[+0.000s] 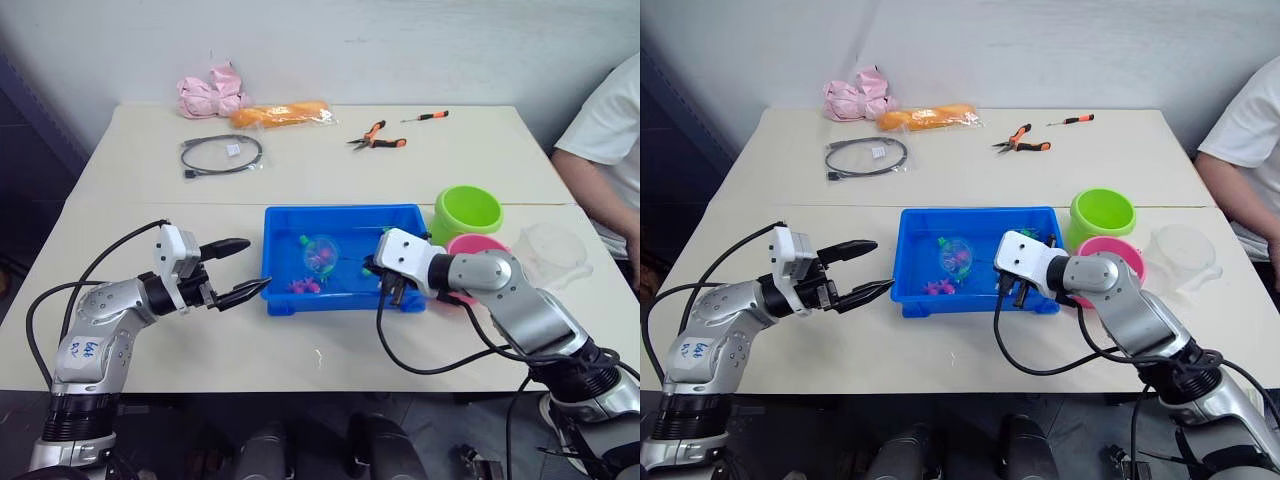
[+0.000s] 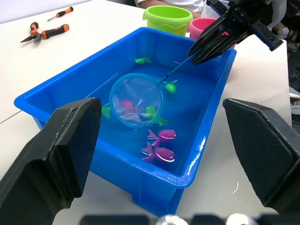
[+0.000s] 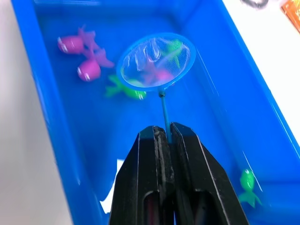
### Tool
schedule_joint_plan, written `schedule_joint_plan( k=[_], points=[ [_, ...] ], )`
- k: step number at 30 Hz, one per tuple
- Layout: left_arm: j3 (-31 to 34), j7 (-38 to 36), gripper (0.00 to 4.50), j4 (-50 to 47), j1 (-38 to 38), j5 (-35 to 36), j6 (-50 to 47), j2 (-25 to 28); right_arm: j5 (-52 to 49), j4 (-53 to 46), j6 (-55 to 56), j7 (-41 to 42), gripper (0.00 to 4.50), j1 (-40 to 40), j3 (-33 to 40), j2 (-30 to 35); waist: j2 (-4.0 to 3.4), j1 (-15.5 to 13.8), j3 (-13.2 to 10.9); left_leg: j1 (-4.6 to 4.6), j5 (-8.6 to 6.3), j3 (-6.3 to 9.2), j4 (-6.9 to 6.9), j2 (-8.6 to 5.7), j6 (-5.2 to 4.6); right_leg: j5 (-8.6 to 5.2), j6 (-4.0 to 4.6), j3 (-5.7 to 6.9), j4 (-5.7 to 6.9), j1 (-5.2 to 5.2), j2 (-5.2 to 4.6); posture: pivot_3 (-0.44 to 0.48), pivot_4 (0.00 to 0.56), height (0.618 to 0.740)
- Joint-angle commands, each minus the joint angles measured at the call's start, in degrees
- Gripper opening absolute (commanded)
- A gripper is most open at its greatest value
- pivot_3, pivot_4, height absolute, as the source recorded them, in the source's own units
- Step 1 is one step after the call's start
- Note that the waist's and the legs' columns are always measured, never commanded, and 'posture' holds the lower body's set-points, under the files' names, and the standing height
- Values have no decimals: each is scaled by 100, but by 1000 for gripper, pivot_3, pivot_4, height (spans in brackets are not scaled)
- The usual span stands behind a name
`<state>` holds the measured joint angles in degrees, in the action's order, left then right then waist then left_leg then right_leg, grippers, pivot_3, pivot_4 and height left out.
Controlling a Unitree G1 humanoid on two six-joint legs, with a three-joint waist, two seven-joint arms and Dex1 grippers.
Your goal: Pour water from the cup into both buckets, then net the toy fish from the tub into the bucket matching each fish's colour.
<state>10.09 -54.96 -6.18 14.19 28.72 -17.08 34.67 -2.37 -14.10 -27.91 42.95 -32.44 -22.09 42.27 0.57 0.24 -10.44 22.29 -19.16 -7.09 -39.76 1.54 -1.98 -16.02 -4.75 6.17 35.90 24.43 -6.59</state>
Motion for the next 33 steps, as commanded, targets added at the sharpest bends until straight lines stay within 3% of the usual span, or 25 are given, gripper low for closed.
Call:
schedule_joint_plan(
  k=[1, 6, 11, 19, 33],
  points=[
    [20, -46, 4442, -132, 25, 34, 38, 85, 292, 109, 425, 169, 0, 22, 212, 267, 0, 0, 0, 0, 0, 0, 0, 0, 0, 0, 0, 0, 0, 0, 0, 0, 150, 740],
    [-13, -166, 4442, -156, -22, 58, -49, 173, 459, 575, 988, 181, 0, -69, 517, 424, 0, -1, 0, 0, 0, -2, 0, -2, 0, 0, 0, 0, -3, 0, -1, 0, 150, 740],
    [61, -194, 4442, -118, -37, 37, -63, 274, 50, 193, 638, 406, 0, -108, 734, 87, 0, 38, 0, -2, 1, -4, 3, 7, 7, 0, 0, -2, 0, 1, 5, 0, 150, 740],
    [57, -223, 4442, -78, -72, 24, -28, 295, 352, -273, -38, 670, 0, -145, 357, 11, 0, 18, 0, 0, 1, -1, 4, 5, 7, -1, 1, -1, 2, 2, 2, 0, 150, 740],
    [-23, -237, 4442, -74, -57, -38, -106, 349, 763, -40, -250, 687, 0, -117, 7, -340, 0, 17, 0, 0, 0, -2, 4, 5, 7, -1, 2, -1, 2, 5, 2, 0, 150, 740]
  ],
)
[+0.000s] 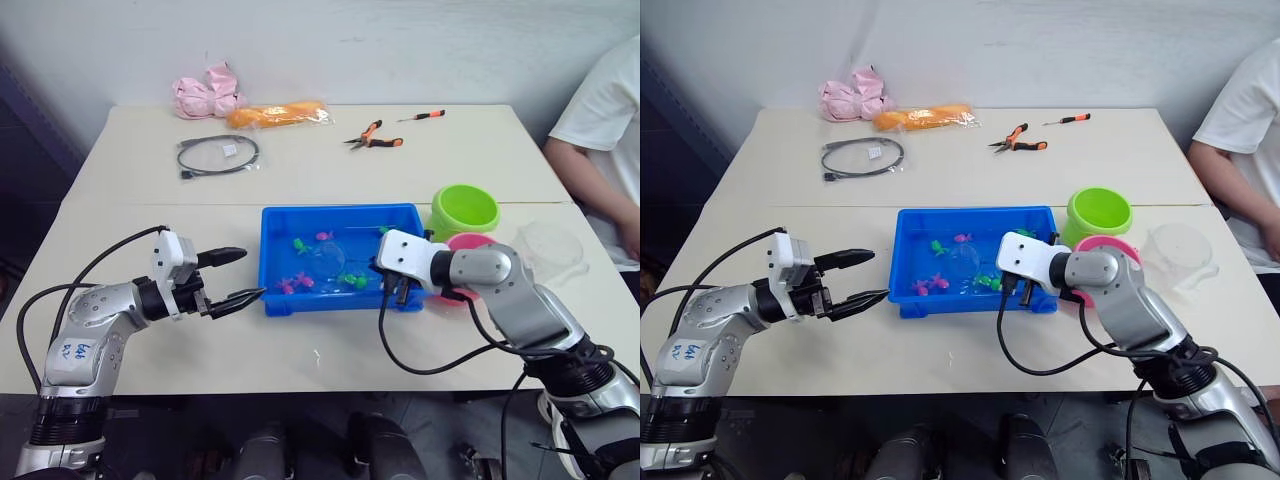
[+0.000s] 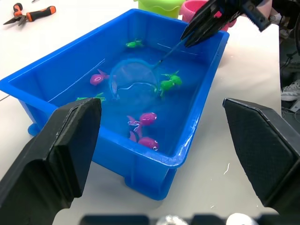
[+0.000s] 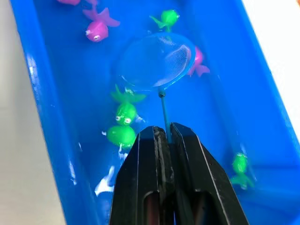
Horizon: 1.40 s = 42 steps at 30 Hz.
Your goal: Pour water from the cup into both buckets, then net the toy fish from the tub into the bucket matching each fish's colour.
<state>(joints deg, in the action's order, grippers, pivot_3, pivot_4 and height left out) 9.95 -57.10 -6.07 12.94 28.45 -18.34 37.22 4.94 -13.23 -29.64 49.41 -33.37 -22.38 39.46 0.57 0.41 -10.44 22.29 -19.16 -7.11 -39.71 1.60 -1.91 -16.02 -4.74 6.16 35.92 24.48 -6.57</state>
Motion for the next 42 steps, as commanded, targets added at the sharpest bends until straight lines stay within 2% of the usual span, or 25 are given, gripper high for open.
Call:
schedule_joint_plan(
  k=[1, 12, 15, 17, 22, 29, 34, 38, 42],
  points=[
    [-9, -28, 4442, -68, 82, -44, 61, 108, -27, -170, -243, 73, 0, -11, 48, -91, 0, 0, 0, 0, 0, 0, 0, 0, 0, 0, 0, 0, 0, 0, 0, 0, 150, 740],
    [66, -99, 4442, -16, -33, -11, 120, 100, -408, -363, -1305, 34, 0, 56, 277, -459, 0, -1, 0, 0, 0, 1, 0, 1, 0, 0, 0, 0, 1, 0, -1, 0, 150, 740],
    [96, -176, 4442, -37, -101, 39, 141, 109, -1283, -638, -2410, 255, 0, -38, 728, -804, 0, 3, 0, 1, -1, 2, 2, 1, 0, 0, 0, 0, 0, 0, -1, 0, 150, 740],
    [107, -166, 4442, -11, -90, 18, 129, 122, -1183, -626, -2306, 311, 0, -124, 561, -636, 0, 3, 0, 1, -1, 2, 3, 2, 0, 0, 0, -1, 2, 0, -1, 0, 150, 740],
    [66, -221, 4442, -4, -75, -30, 128, 174, -1441, -596, -2432, 219, 0, -286, 730, -680, 0, 7, 0, 1, -2, 2, 3, 0, 0, 0, 1, -1, -2, 2, -2, 0, 150, 740],
    [181, -50, 4442, -165, 150, 240, 45, -35, -2240, -1177, -3096, 276, 0, -209, 1445, -378, -1, -19, 0, 4, -5, 4, 6, 0, -1, 0, 1, 0, -4, 3, -4, 0, 150, 740],
    [-45, 39, 4442, -481, 486, 370, -153, -189, -2636, -1536, -3318, 184, 0, 135, 2122, 49, 0, -31, 0, 8, -6, 7, 6, -3, -3, 0, 1, 2, -7, 2, -7, 0, 150, 740],
    [-183, 76, 4442, -521, 796, 400, -198, -338, -3041, -1948, -3545, 43, 0, 798, 3037, 233, 0, -37, 0, 8, -7, 6, 9, -3, -4, 1, 0, 3, -8, 2, -2, 0, 150, 740],
    [-334, 28, 4442, -478, 940, 395, -225, -426, -3143, -2225, -3623, -384, 0, 1595, 3804, 134, 0, -39, 0, 7, -7, 2, 10, -4, -4, 1, 0, 0, -8, 2, 0, 0, 150, 740]
  ],
)
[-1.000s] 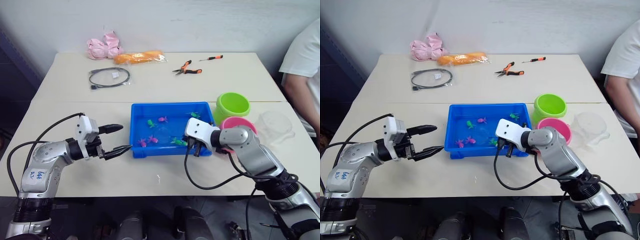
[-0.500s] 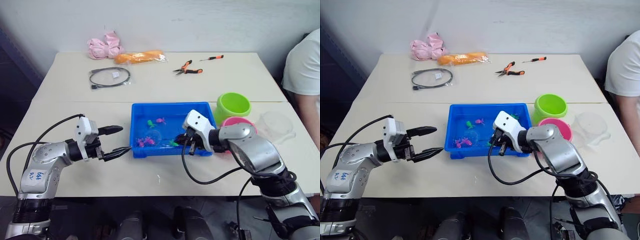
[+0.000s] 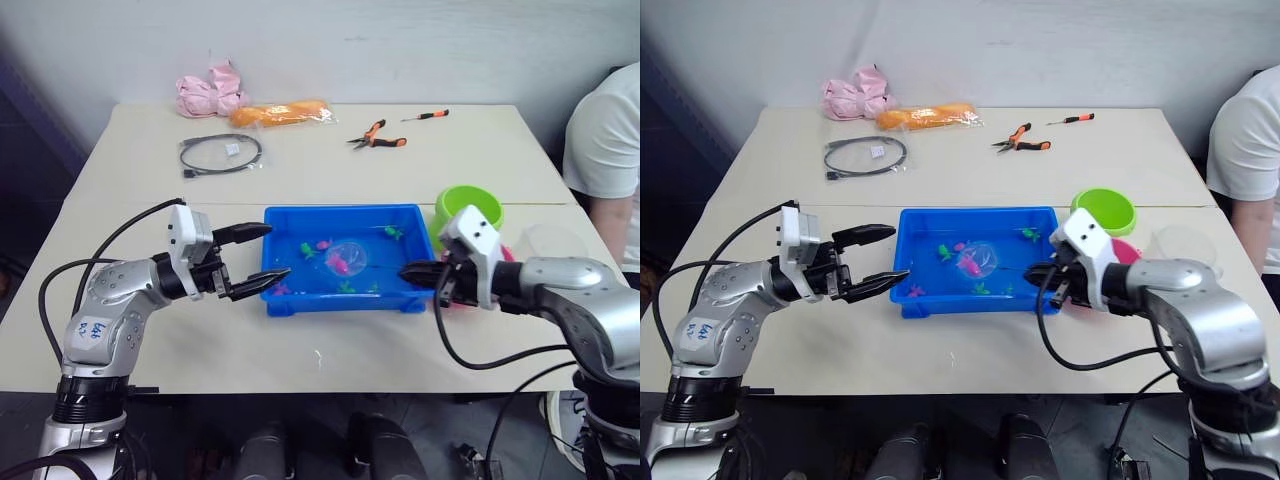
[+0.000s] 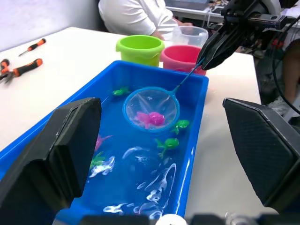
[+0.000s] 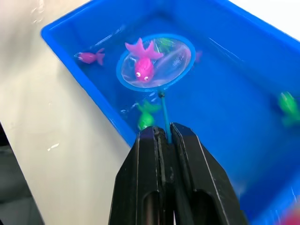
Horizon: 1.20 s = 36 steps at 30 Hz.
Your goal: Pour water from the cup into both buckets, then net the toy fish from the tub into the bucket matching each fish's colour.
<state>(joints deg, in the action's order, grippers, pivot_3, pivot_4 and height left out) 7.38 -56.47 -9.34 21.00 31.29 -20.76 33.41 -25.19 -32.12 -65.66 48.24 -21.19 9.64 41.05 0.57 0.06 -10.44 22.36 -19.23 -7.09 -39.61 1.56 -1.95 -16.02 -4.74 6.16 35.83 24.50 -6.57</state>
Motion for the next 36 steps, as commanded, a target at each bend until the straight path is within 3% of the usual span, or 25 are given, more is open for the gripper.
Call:
schedule_joint_plan(
  k=[1, 13, 20, 25, 36],
  points=[
    [-123, -64, 4442, -131, 180, 115, 3, -68, -173, -404, 53, -317, 0, 587, 776, -61, 0, -5, 0, -1, 0, 2, 0, 0, 0, 0, 0, 2, 0, -2, 0, 0, 150, 740],
    [-636, -538, 4442, 139, 620, 121, -72, -296, -906, -1577, 588, -875, 0, 2154, 2942, -528, 0, -48, 0, -4, 2, 2, 2, -1, 0, 0, -1, -1, -3, -8, 13, 0, 150, 740],
    [-986, -806, 4442, 514, 874, -21, 101, -561, -685, -1588, 1129, -1105, 0, 3266, 4209, -521, 0, -137, 1, -10, 5, -1, 1, -16, -11, 5, -9, -9, -22, -11, 22, 0, 150, 740],
    [-1064, -856, 4442, 639, 946, -28, 126, -700, -238, -1301, 2000, -1296, 0, 3926, 4344, -763, 0, -136, 1, -14, 6, -4, 4, -17, -12, 5, -9, -11, -21, -12, 22, 0, 150, 740],
    [-1198, -801, 4442, 968, 1357, -305, 102, -787, 1395, -384, 4320, -1623, 0, 4281, 3227, -666, -4, -122, 3, -21, 9, -7, 4, -21, -13, 4, -9, -14, -18, -14, 25, 0, 150, 740]
  ],
)
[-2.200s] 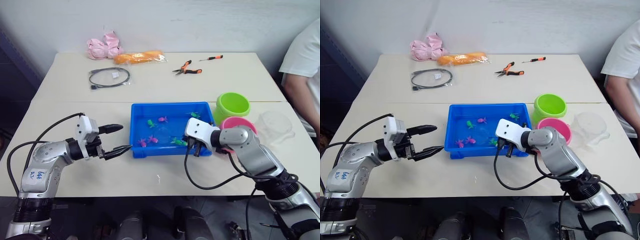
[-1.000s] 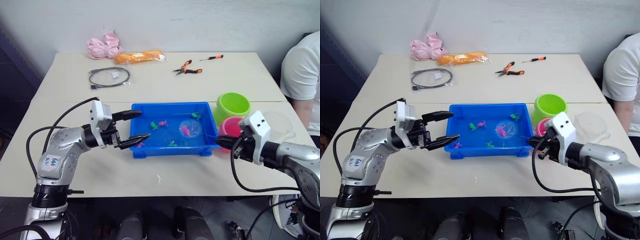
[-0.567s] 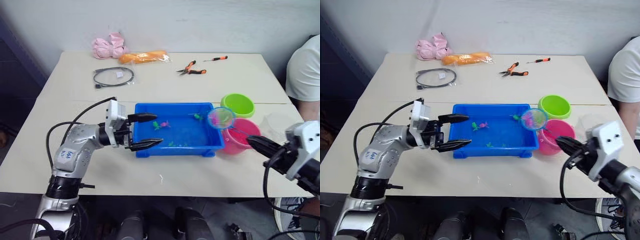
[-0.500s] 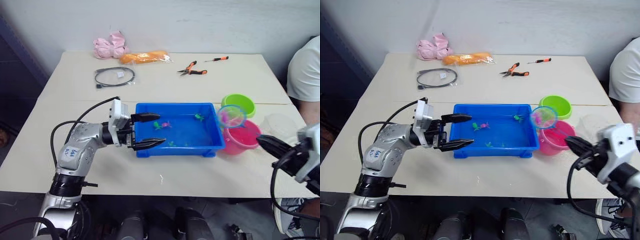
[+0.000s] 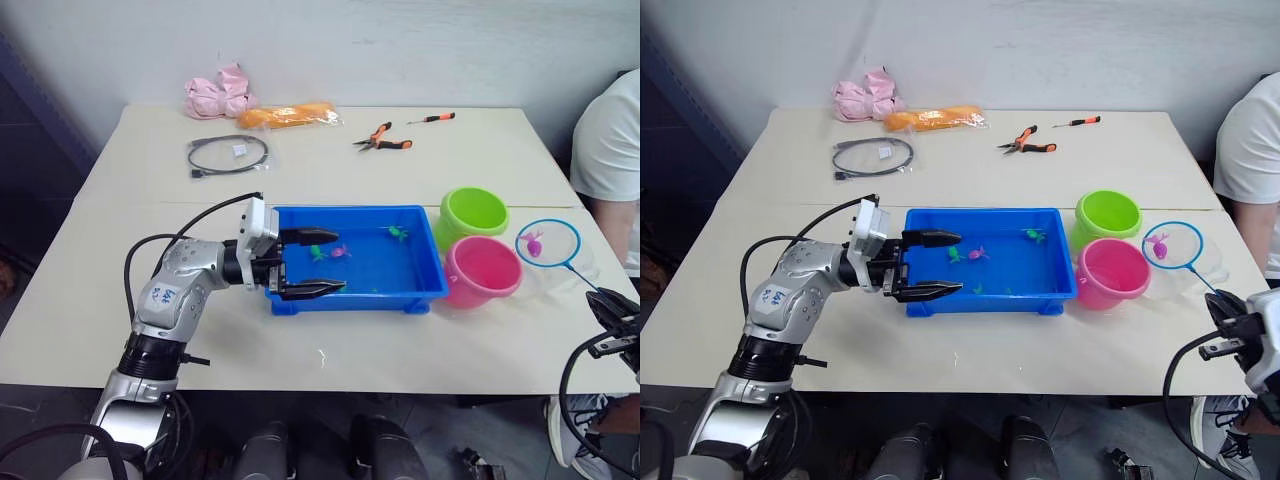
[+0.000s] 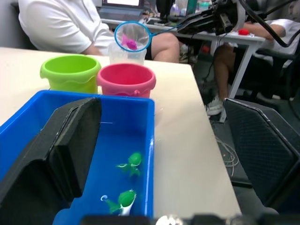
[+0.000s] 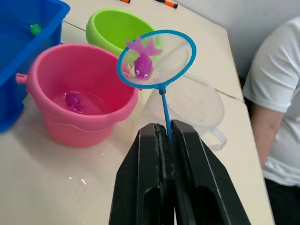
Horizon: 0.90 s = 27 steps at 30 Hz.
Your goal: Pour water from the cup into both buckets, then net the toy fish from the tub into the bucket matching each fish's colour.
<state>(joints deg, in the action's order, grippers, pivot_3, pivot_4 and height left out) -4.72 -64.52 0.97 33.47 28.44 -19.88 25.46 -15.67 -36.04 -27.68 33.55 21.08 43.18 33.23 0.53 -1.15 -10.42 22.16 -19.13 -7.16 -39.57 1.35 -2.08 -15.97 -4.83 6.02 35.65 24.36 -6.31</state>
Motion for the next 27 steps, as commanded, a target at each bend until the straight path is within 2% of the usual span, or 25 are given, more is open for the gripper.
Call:
schedule_joint_plan(
  k=[1, 6, 19, 27],
  points=[
    [15, 36, 4442, -87, 117, -21, -12, 1, 662, 48, 736, -188, 0, 94, -255, 155, 0, -5, 0, 1, 0, 1, 0, 1, 1, 0, 0, 1, 0, 0, 0, 0, 150, 740],
    [-3, 101, 4442, -195, -91, -30, -19, -11, 2072, 218, 2036, -723, 0, 365, -664, 239, 0, -13, 0, 0, 2, 1, 0, 0, 1, 0, -1, 0, 0, 0, -1, 0, 150, 740],
    [-5, 183, 4442, -125, -98, -111, 98, -147, 4164, 869, 3558, -1507, 0, 401, -1158, 621, 0, -9, 0, -1, 8, 1, -3, 1, 7, 0, -1, -1, 3, -1, 0, 0, 150, 740],
    [48, 216, 4442, 16, 13, -190, 315, -230, 4614, 1098, 3984, -1983, 0, 331, -1195, 566, 0, -4, 0, -2, 11, 1, -3, 1, 10, -1, -1, -3, 5, -2, 0, 0, 150, 740]
  ],
)
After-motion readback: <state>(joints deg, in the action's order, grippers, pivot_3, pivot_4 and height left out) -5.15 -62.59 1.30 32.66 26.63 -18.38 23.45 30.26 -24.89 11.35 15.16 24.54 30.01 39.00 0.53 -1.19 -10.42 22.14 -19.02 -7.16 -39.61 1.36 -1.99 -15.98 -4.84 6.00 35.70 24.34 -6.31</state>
